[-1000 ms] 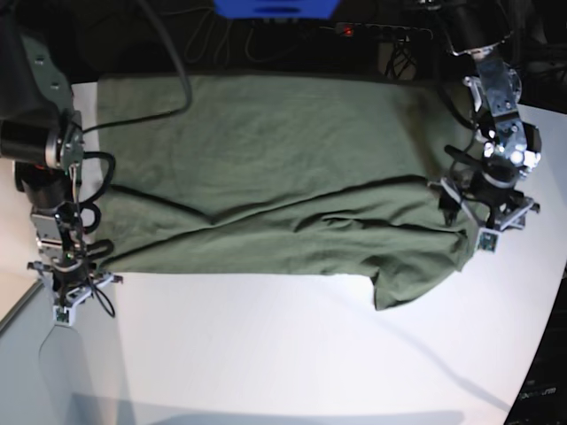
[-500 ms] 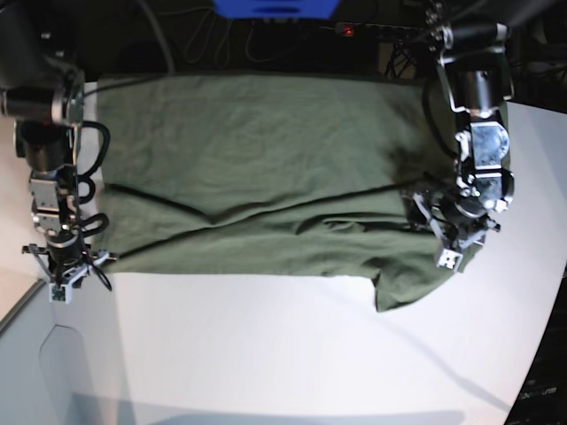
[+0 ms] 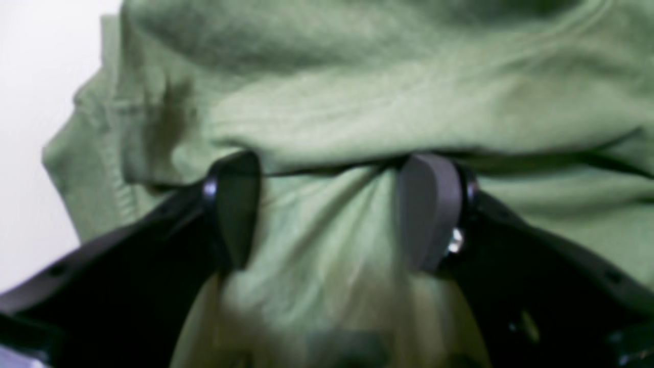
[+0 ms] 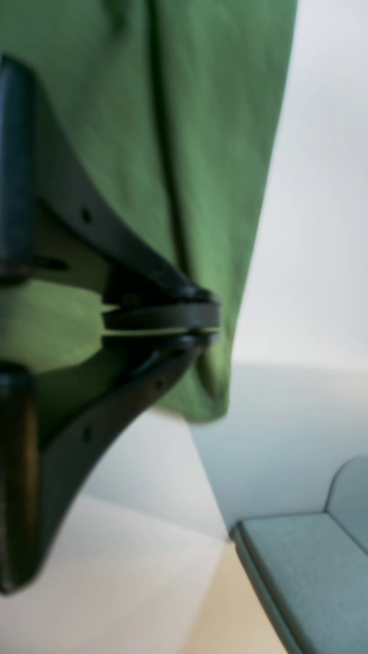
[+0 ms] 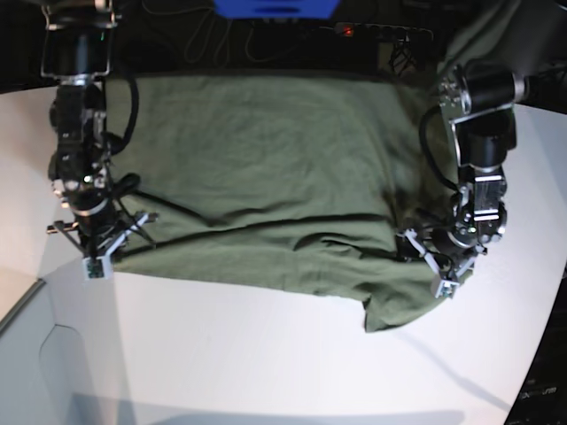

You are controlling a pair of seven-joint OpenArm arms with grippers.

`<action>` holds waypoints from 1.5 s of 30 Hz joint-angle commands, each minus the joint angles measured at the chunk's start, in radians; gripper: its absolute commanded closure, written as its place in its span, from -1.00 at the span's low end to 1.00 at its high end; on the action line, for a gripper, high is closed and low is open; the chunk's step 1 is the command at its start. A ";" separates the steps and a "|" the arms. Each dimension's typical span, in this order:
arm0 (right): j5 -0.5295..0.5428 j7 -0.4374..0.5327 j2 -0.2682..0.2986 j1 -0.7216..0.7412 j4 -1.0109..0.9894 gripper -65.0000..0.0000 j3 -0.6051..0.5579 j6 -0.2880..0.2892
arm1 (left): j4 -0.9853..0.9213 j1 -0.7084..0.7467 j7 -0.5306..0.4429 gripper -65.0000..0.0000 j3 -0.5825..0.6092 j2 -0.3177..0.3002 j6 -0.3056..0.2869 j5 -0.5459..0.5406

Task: Layout the t-shirt on the table in an organized manner, then fold the t-shirt properly
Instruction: 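Release the shirt and move both grippers toward the hem to smooth it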

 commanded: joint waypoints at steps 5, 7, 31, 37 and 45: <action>-0.002 -0.116 -0.025 0.003 0.019 1.00 0.003 0.146 | -0.091 -0.063 -0.071 -0.29 0.001 0.000 0.175 0.006; -0.002 -0.116 -0.025 -0.002 -0.030 1.00 0.003 0.154 | -0.094 -0.063 -0.103 -0.29 0.001 -0.009 0.218 0.006; -0.005 0.504 0.080 0.640 -1.102 1.00 0.000 0.046 | 0.004 -0.194 -0.106 -0.29 0.002 0.026 0.225 0.005; -0.004 0.502 0.083 0.702 -1.102 1.00 -0.001 0.034 | 0.200 -0.113 -0.010 -0.29 0.002 0.037 0.223 0.005; 0.001 0.439 0.063 0.647 -1.091 1.00 0.003 0.035 | 0.257 -0.090 0.032 -0.29 0.010 0.031 0.221 0.014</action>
